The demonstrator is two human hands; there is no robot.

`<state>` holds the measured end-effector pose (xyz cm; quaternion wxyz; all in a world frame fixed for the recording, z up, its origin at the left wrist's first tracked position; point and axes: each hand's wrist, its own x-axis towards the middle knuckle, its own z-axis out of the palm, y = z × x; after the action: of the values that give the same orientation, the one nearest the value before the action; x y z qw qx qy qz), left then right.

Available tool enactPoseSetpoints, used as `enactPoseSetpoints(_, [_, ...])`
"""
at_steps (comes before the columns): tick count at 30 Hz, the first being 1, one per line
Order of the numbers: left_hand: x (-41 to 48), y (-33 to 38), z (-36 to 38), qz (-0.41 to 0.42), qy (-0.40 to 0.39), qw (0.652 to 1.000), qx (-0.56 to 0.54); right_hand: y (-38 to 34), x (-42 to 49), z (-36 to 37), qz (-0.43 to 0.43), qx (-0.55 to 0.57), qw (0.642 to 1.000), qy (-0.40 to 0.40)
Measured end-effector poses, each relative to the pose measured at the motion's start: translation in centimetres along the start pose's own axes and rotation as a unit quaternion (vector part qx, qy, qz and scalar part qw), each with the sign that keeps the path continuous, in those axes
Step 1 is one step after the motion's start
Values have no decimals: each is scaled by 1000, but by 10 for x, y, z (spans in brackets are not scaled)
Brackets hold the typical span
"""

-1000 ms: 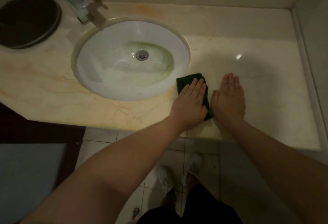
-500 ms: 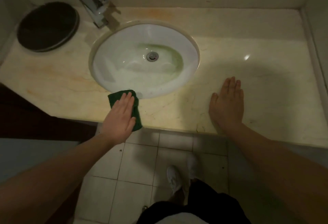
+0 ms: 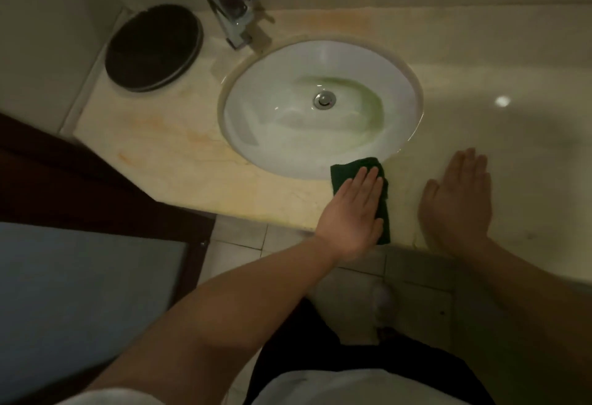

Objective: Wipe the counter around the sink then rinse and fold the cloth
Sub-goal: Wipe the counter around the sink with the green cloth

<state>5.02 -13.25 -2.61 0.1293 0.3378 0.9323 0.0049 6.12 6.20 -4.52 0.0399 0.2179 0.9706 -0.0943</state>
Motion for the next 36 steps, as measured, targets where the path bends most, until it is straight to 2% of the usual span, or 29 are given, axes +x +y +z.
enactPoseSetpoints(4, [-22, -46, 3, 50, -18, 998, 22, -47, -21, 11, 6, -5, 1000, -1])
enactPoseSetpoints(9, [-69, -144, 8, 66, 3, 997, -28, -132, -46, 30, 15, 9, 1000, 15])
enactPoseSetpoints(12, [-99, -204, 16, 68, 2, 998, -6, -198, -67, 41, 11, -2, 1000, 28])
enactPoseSetpoints(16, [-126, -271, 17, 58, 2, 998, 4, -245, -76, 50, 67, -11, 997, 21])
enactPoseSetpoints(19, [-126, -269, 12, 7, -10, 998, -59, -254, -78, 51, 82, 1, 997, 15])
enactPoseSetpoints(21, [-117, -240, 9, -2, 2, 995, -100, -274, -79, 55, 49, 1, 999, 16])
enactPoseSetpoints(23, [-117, -220, 13, 15, 1, 995, -94, -296, -82, 61, 16, -2, 1000, 11])
enactPoseSetpoints(25, [-126, -232, 21, 19, 6, 998, -63, -309, -84, 66, 18, -6, 1000, 21])
enactPoseSetpoints(28, [-150, -274, 30, -33, 43, 996, -64, -317, -83, 67, 34, 3, 999, 26])
enactPoseSetpoints(31, [-166, -306, 31, -102, 71, 989, -79, -343, -80, 67, 11, 9, 1000, 12])
enactPoseSetpoints(36, [-178, -347, 25, -202, 82, 971, -93, -401, -72, 75, 1, 25, 1000, 3])
